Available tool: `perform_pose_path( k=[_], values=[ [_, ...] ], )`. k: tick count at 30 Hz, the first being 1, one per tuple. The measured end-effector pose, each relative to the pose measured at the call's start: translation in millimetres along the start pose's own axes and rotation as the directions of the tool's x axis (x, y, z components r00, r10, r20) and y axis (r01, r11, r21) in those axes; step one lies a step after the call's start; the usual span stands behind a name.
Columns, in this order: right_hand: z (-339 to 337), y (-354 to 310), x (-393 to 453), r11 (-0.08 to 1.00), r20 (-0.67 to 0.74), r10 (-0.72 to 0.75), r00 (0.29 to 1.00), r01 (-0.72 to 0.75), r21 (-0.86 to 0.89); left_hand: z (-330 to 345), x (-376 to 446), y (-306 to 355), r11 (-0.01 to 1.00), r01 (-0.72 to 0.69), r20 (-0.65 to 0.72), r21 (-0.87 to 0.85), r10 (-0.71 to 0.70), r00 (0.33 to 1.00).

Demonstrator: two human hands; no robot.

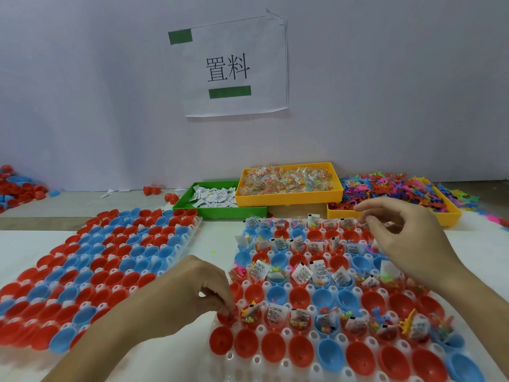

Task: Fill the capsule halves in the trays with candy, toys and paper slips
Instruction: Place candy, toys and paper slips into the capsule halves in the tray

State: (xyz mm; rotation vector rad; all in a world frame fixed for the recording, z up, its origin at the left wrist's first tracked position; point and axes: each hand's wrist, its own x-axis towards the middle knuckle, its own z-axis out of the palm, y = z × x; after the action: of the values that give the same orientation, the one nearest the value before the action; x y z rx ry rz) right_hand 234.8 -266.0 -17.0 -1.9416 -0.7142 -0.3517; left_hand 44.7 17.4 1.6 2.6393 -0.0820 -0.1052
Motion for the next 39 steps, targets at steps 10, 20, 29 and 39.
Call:
perform_pose_path(
  k=[10, 20, 29, 39],
  values=[
    [0.9, 3.6, 0.4, 1.0, 0.005, 0.015, 1.0, -0.015, 0.0, -44.7, 46.5, -13.1, 0.999, 0.039, -0.28, 0.025, -0.03, 0.96],
    [-6.4, 8.0, 4.0, 1.0, -0.014, 0.0, 1.0, 0.0, 0.017, -68.3, 197.5, -90.8, 0.813, 0.548, -0.391, 0.196, -0.448, 0.804],
    [-8.5, 11.5, 6.0, 0.999, -0.027, -0.005, 1.0, 0.007, 0.053, -64.2, 214.6, -106.9, 0.705, 0.653, -0.407, 0.276, -0.53, 0.744],
    [-7.5, 10.0, 4.4, 0.999, -0.021, 0.017, 1.0, -0.017, 0.032, -60.4, 194.0, -96.9, 0.855, 0.409, -0.663, -0.32, -0.51, 0.548]
  ],
)
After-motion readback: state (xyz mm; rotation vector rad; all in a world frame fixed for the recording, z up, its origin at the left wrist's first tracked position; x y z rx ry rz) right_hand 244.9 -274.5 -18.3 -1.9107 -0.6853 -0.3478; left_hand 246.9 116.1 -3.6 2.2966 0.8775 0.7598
